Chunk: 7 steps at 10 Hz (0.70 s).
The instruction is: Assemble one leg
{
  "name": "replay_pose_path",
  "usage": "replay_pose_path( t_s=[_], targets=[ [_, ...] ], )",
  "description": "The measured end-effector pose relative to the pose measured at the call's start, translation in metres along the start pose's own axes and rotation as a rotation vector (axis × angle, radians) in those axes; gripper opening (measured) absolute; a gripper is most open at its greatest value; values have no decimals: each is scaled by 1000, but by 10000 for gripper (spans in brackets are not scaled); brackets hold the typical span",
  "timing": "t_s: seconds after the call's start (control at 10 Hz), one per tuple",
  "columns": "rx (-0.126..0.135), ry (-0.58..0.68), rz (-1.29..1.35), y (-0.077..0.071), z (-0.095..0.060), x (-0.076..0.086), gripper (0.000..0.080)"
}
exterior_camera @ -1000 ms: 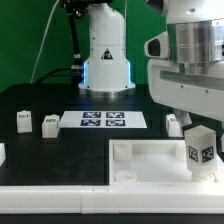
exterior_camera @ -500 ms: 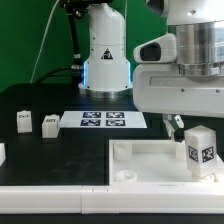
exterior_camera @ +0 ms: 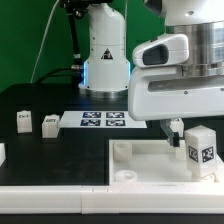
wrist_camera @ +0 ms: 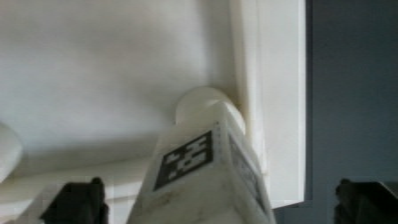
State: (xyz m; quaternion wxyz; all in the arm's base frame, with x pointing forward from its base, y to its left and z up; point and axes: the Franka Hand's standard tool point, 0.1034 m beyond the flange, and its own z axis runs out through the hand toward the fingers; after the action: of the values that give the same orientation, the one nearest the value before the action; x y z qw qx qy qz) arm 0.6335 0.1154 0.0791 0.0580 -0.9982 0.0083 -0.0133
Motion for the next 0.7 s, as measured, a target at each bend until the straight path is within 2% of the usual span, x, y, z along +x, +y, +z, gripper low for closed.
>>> replay_pose_path(
  t_s=[0.2,0.3,0.4,0.5,0.6,0.7],
  targets=[
    [-9,4,-198,0,0,1,649],
    [-7,4,-161,0,0,1,649],
    [-7,4,-162,0,0,1,519],
    [-7,4,-162,0,0,1,519],
    [-7,4,-147,0,0,1,362],
    [-7,4,-123,0,0,1,288]
  ],
)
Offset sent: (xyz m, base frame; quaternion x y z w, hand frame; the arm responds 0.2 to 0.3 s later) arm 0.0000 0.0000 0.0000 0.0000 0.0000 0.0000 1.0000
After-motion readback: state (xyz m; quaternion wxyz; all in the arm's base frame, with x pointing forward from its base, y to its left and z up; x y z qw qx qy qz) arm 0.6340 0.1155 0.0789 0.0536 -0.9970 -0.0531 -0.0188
